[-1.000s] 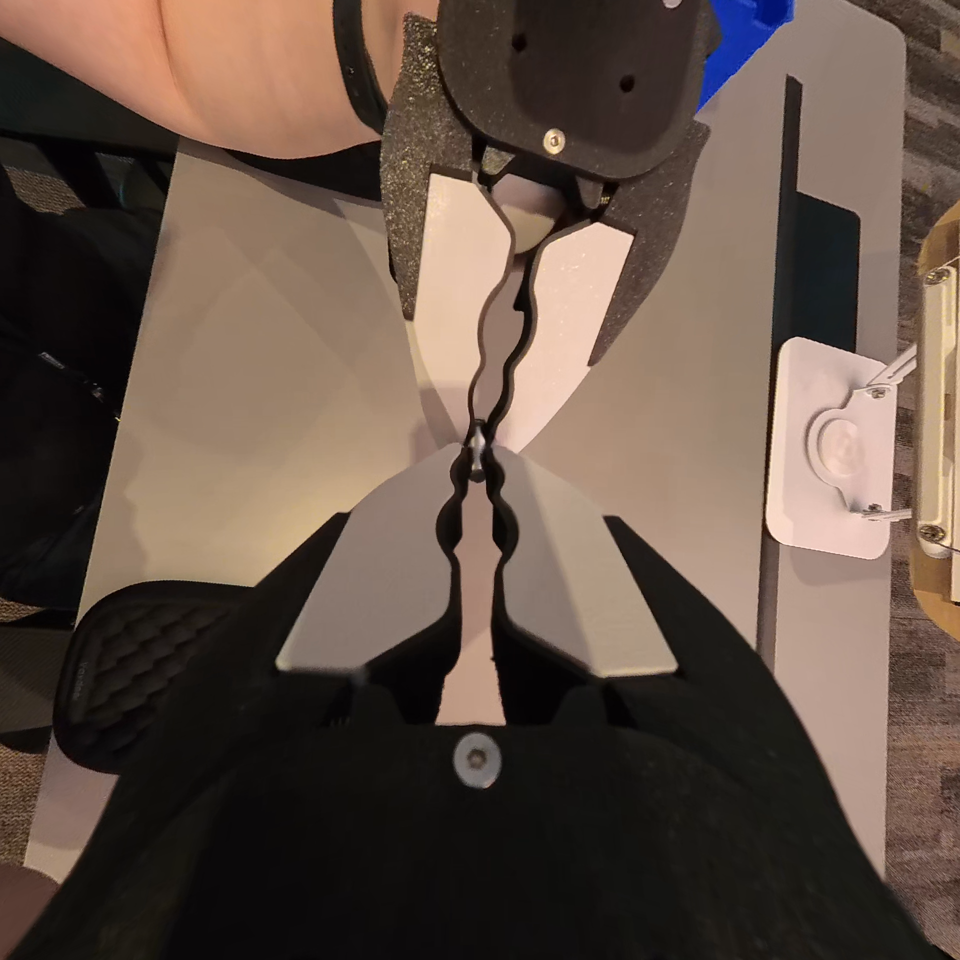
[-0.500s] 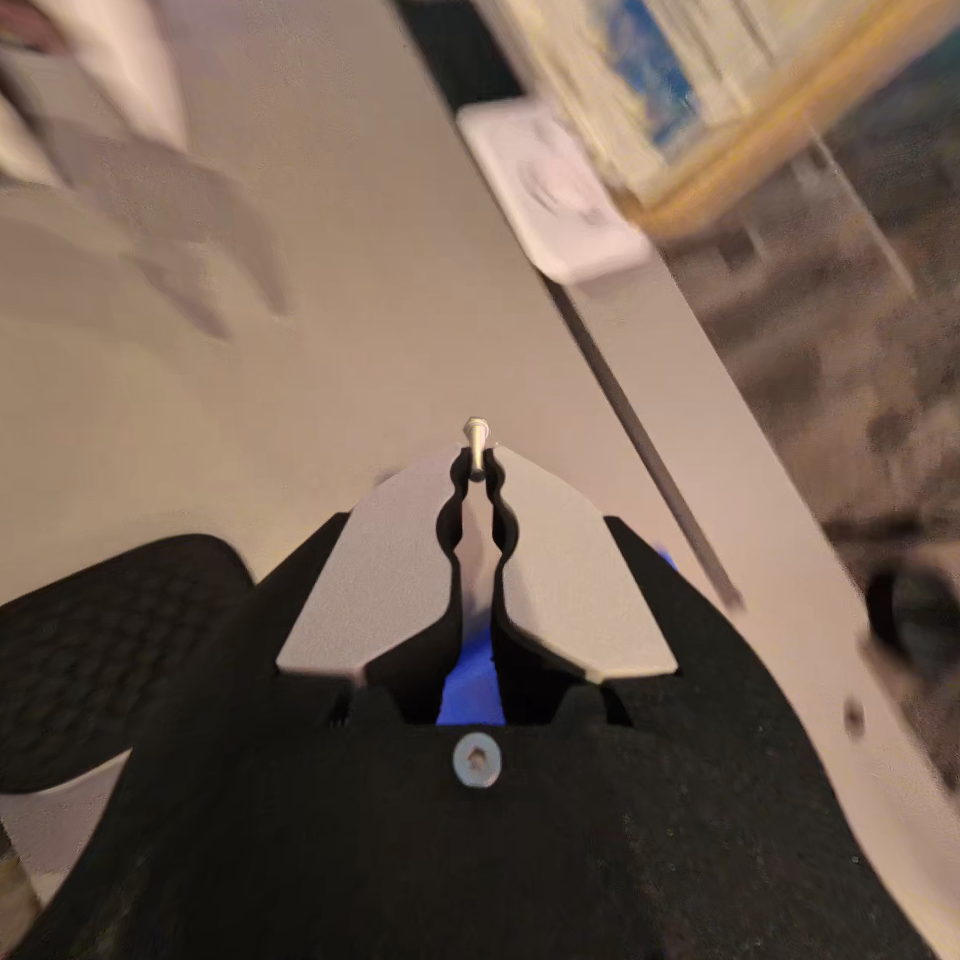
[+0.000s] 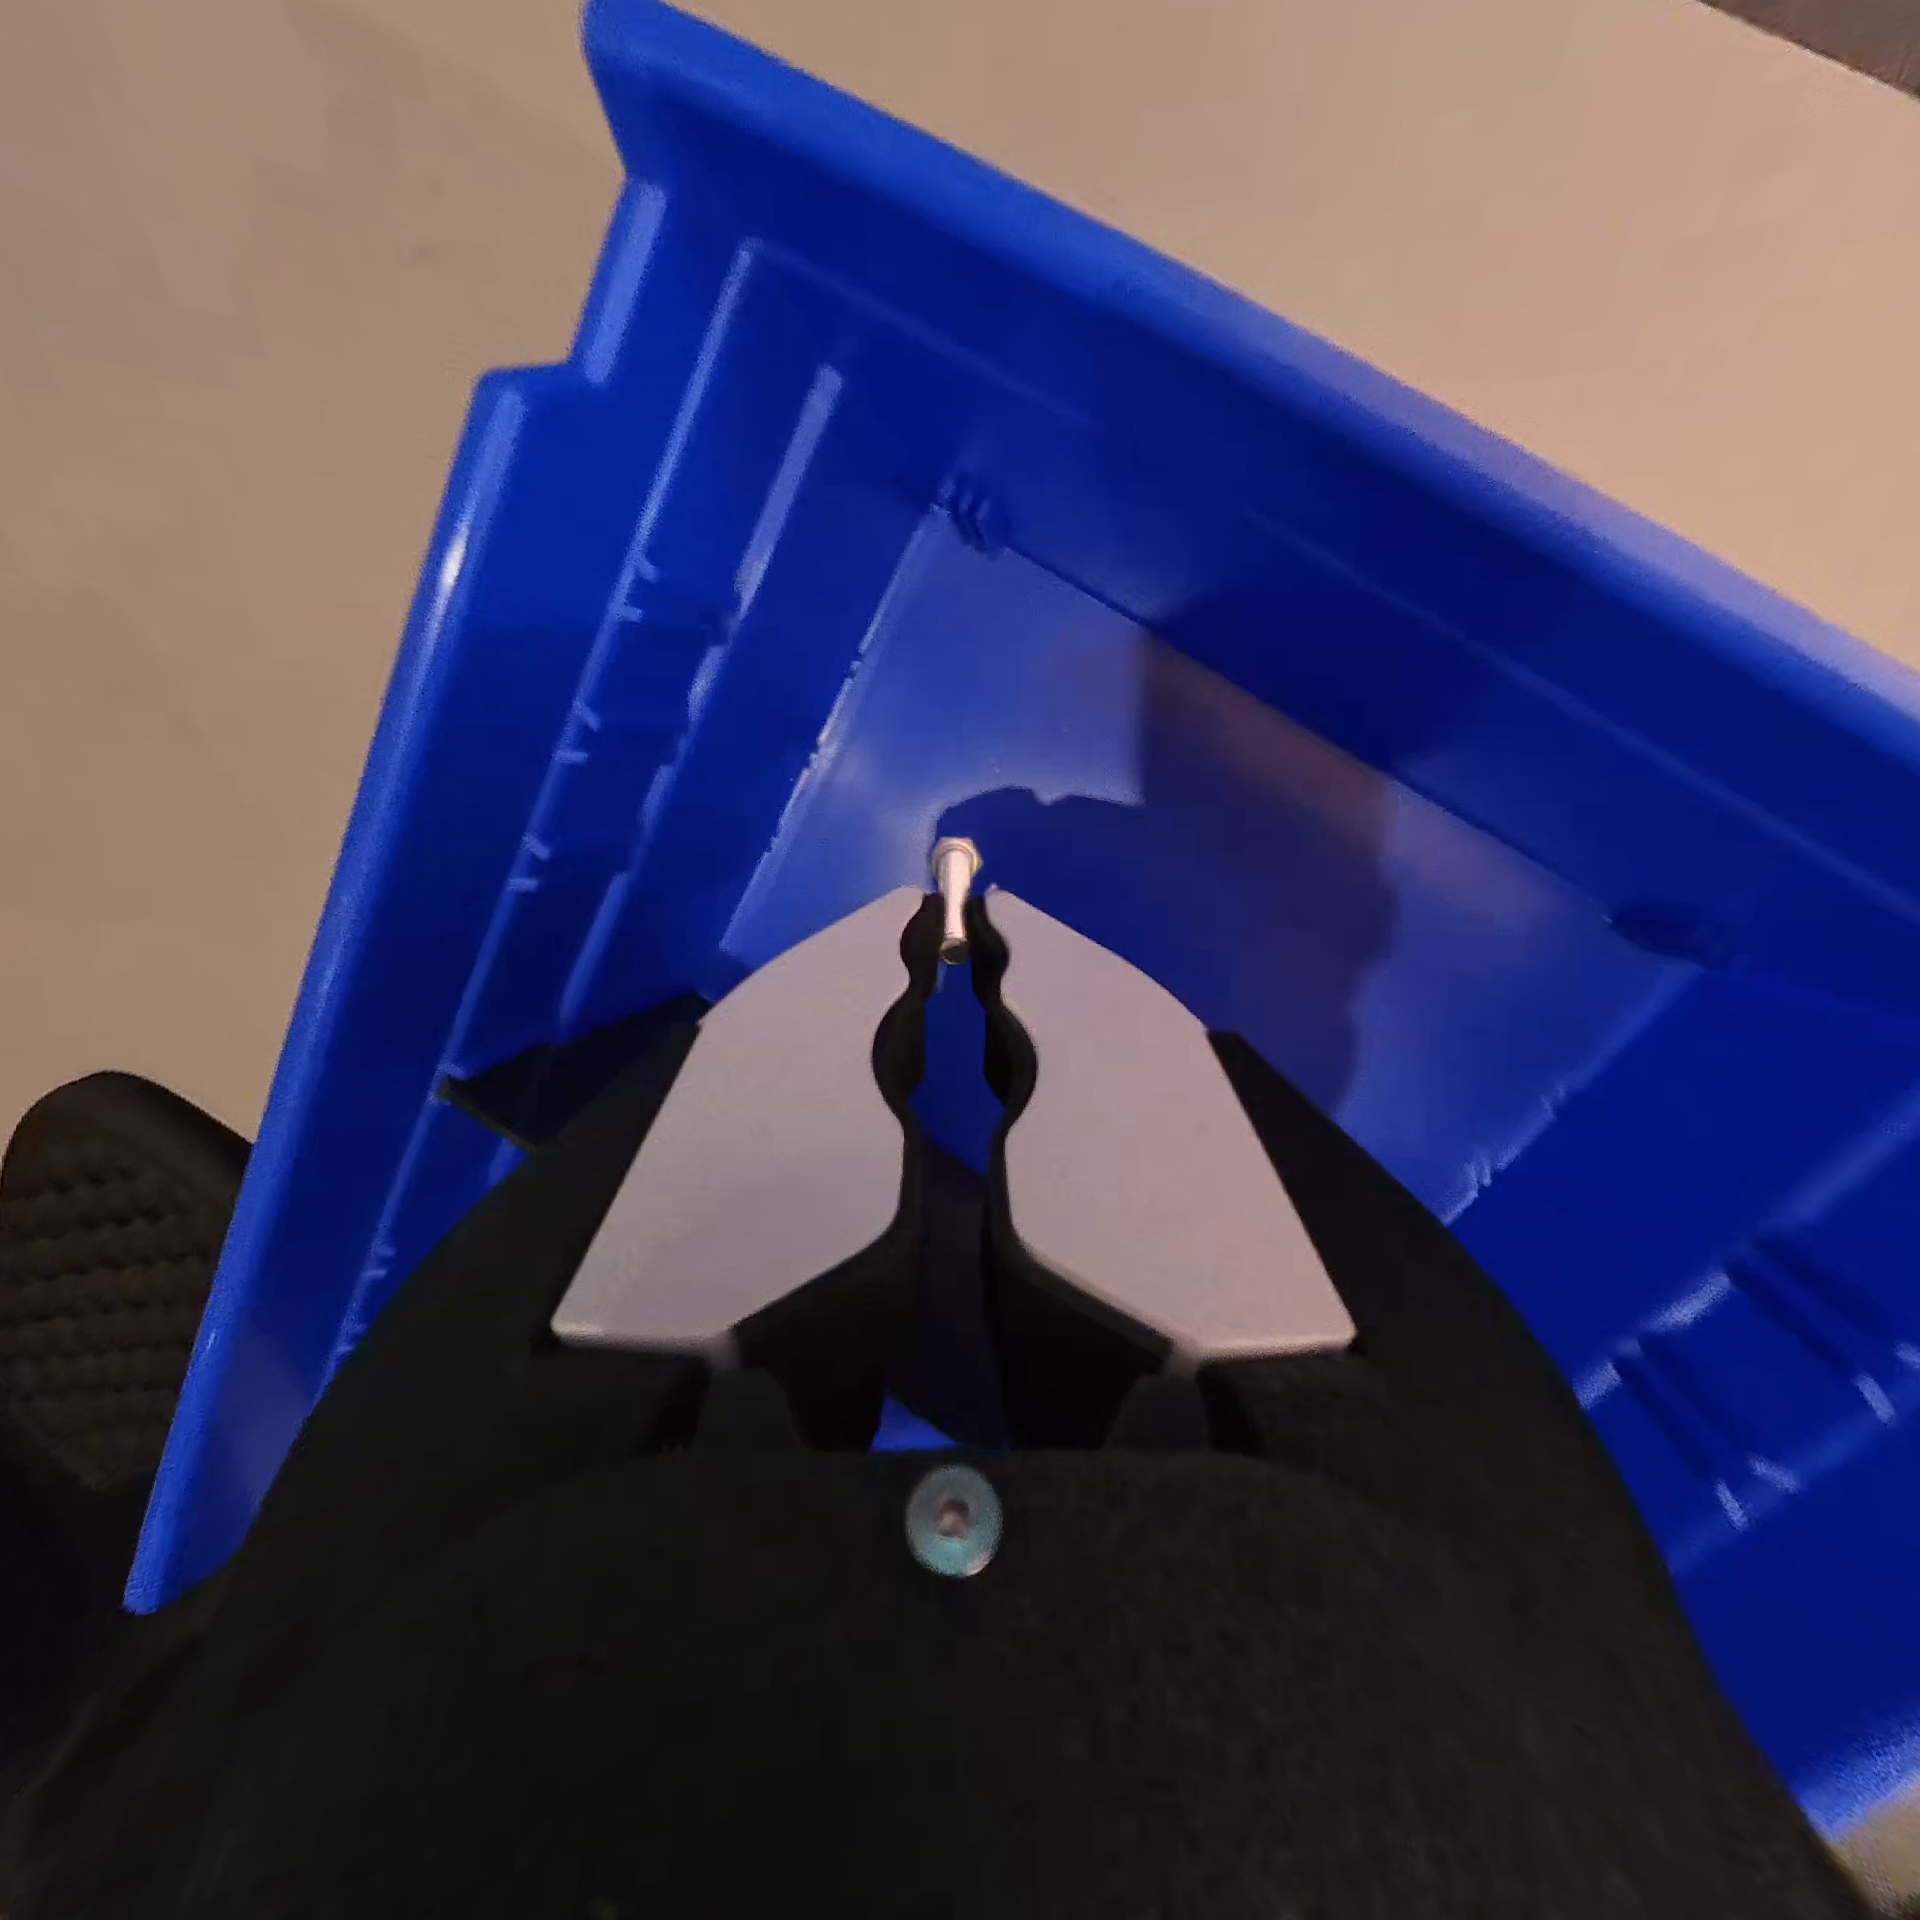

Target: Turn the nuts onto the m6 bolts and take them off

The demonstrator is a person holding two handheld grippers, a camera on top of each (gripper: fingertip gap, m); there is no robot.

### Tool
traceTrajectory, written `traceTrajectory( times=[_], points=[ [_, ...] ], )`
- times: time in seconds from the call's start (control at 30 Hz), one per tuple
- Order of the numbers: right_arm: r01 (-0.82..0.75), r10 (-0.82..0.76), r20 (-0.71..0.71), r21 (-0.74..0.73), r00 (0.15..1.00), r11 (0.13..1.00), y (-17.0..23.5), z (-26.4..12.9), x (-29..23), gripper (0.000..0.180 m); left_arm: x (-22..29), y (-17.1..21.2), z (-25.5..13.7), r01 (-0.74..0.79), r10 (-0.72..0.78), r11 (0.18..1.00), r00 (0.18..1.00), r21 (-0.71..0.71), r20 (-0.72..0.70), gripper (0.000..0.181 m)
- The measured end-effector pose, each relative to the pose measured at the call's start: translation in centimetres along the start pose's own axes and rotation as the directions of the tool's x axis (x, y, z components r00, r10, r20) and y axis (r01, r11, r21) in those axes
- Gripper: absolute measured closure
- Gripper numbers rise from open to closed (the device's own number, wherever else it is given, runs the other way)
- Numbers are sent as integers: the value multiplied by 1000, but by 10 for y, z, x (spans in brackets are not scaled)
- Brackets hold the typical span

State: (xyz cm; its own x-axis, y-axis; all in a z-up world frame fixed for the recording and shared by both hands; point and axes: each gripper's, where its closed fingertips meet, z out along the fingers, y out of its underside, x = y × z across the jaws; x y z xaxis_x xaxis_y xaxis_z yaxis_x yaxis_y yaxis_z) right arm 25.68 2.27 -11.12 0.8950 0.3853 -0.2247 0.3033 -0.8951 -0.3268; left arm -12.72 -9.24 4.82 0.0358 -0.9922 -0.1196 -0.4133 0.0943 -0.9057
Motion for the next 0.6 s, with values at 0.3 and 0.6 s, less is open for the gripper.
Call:
traceTrajectory(
  times=[0.3,0.6],
  points=[
    [25,-20,64,-71,998,997,-1,23,-3,174,-2,6,4,8,-8,1000,1000,-18,-11,142],
    [44,-42,-92,14,995,999,-8,-12,22,152,-5,2,-2,10,-10,1000,1000,3,4,142]
  ],
)
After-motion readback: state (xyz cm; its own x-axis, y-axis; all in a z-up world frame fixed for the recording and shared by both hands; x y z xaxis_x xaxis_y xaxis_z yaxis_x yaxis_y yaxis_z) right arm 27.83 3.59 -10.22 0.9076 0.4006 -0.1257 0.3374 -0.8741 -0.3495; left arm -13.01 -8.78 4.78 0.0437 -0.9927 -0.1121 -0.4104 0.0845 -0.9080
